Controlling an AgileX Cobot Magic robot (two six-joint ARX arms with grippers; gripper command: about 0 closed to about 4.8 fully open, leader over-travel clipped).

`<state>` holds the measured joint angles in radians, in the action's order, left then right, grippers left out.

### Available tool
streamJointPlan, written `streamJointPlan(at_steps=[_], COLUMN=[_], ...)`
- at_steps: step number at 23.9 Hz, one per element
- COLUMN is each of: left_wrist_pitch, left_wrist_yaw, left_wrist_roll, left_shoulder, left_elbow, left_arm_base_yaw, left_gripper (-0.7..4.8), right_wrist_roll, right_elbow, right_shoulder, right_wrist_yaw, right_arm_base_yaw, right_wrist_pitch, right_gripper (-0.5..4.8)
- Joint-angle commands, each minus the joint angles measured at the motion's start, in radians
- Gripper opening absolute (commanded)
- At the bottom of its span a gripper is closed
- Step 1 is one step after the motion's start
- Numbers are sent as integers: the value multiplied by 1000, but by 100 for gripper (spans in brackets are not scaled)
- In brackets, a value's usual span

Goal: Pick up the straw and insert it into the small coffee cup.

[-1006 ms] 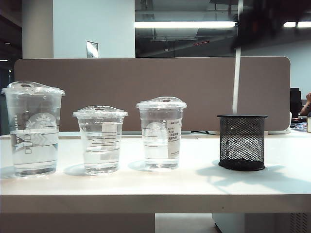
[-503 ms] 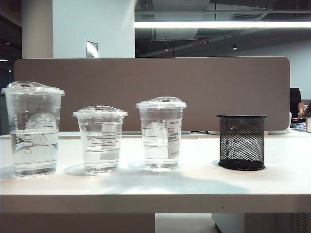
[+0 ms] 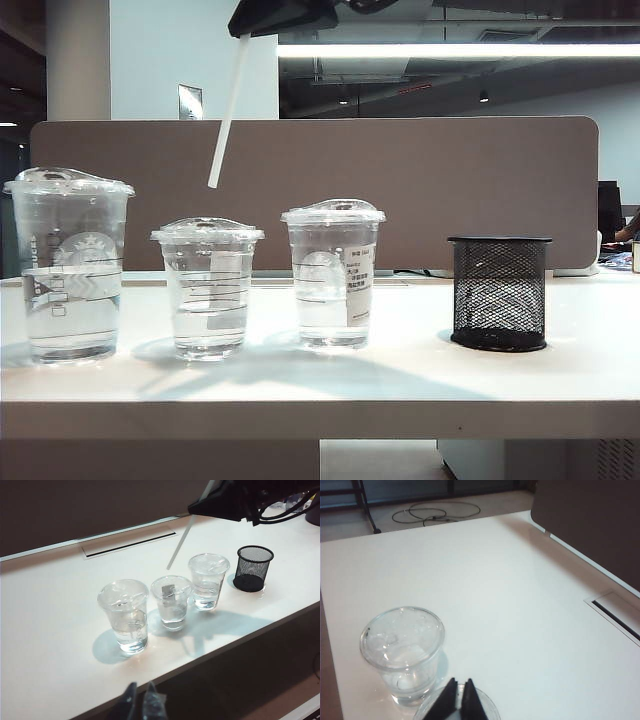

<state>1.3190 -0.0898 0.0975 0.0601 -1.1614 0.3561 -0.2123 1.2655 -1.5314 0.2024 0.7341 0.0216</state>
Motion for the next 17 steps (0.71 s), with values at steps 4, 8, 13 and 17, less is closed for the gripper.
streamJointPlan(at_steps=[4,8,13,17], left_wrist_pitch=[-19,-19,-19,-19], left_wrist_yaw=[0,0,0,-1], left_wrist_roll=[0,0,0,0], left_shoulder=[0,0,0,0], left_elbow=[-2,-1,-1,-1], left_arm_base_yaw=[1,1,1,1], left_gripper=[22,22,22,22], right_wrist_roll=[35,36,36,35], right_elbow=[4,4,4,4], right_shoulder=[7,7,6,6], right_wrist_yaw=[37,50,36,9], right_arm_base_yaw=[4,28,42,43], right_wrist_pitch=[60,96,116,117], right_gripper=[22,21,21,21])
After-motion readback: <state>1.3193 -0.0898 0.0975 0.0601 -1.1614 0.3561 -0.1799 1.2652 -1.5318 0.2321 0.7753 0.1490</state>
